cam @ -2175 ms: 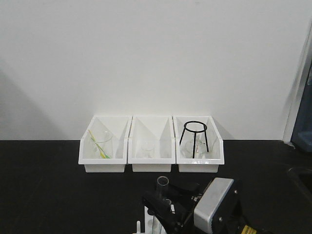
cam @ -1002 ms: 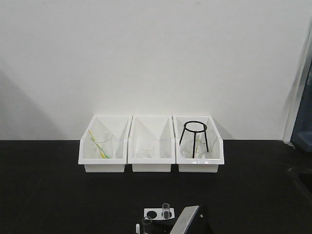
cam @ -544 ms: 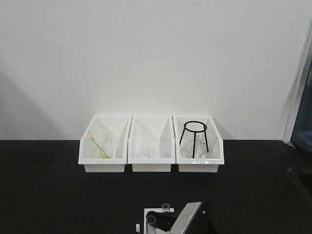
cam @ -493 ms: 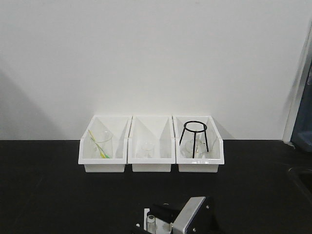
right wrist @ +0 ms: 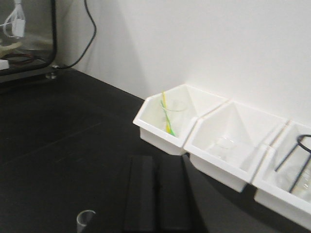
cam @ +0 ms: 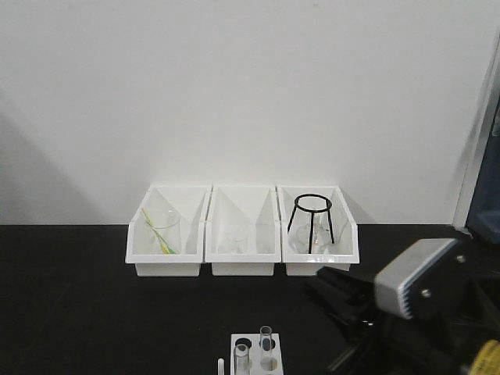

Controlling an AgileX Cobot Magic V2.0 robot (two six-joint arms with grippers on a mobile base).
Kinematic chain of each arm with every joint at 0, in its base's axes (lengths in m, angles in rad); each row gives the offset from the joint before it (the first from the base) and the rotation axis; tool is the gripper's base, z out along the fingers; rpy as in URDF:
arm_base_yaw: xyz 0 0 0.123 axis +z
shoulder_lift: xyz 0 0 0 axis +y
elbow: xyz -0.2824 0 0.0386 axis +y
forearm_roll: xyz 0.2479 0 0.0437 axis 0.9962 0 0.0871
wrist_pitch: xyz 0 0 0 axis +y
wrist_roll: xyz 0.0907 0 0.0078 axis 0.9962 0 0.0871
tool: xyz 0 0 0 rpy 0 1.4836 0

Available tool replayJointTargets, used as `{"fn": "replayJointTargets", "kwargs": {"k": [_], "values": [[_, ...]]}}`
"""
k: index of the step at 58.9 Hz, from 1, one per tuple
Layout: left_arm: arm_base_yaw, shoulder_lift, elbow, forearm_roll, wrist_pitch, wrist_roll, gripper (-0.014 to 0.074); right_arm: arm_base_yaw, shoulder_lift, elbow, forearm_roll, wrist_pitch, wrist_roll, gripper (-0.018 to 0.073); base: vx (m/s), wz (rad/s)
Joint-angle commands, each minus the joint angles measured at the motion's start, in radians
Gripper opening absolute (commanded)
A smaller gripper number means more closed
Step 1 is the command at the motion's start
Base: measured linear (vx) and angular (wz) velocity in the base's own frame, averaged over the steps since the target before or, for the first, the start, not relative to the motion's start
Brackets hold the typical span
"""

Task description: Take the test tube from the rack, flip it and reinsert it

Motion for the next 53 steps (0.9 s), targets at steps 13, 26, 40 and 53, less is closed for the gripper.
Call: {"fn": "replayJointTargets", "kwargs": {"k": [13,26,40,53], "values": [[0.000,-0.008,-0.004,-0.005,-0.076,-0.009,-0.0006,-0.002,-0.321,0.064,0.010,0.269,0.053,-0.0015,0.00,0.00],[0.000,-0.008,-0.004,-0.005,-0.076,-0.009,-0.0006,-0.002,-0.399,0.076,0.010,0.369,0.053,-0.0015,0.00,0.00],[0.000,-0.008,-0.004,-0.005,-0.076,-0.009,-0.0006,-0.002,-0.398,0.076,0.020,0.373,0.053,-0.0013,0.00,0.00],[0.000,-0.008,-0.004,-0.005,-0.076,-0.009,-0.0006,-0.101,-0.530,0.191,0.221,0.313,-0.025,-0.0013,0.00,0.00]]}}
